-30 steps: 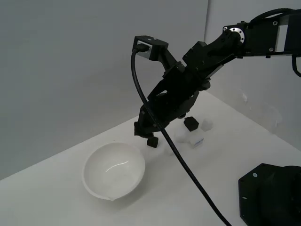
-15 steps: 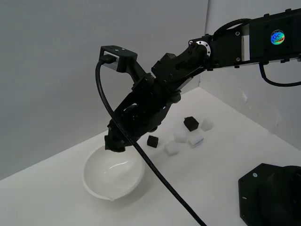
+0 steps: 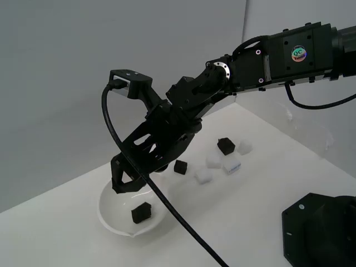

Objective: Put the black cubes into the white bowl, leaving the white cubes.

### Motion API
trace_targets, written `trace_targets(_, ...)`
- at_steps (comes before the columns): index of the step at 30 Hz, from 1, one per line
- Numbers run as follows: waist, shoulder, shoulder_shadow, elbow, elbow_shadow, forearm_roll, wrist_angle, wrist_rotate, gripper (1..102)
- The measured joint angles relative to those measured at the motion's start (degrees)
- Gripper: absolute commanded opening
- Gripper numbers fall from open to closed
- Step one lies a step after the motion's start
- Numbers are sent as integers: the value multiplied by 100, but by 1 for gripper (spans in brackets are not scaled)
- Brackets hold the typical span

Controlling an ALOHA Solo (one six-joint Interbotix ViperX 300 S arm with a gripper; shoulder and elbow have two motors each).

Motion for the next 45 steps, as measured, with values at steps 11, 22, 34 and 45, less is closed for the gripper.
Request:
trace_targets(11,782,237,229,35,35,114,352,246,77)
trace_targets(22,2435,1028,1037,589,580,835,773,483,77)
trace_targets(34,3480,861,861,765,782,2118,967,483,77)
trace_targets(45,3806,343,352,765,782,2338,914,492,100)
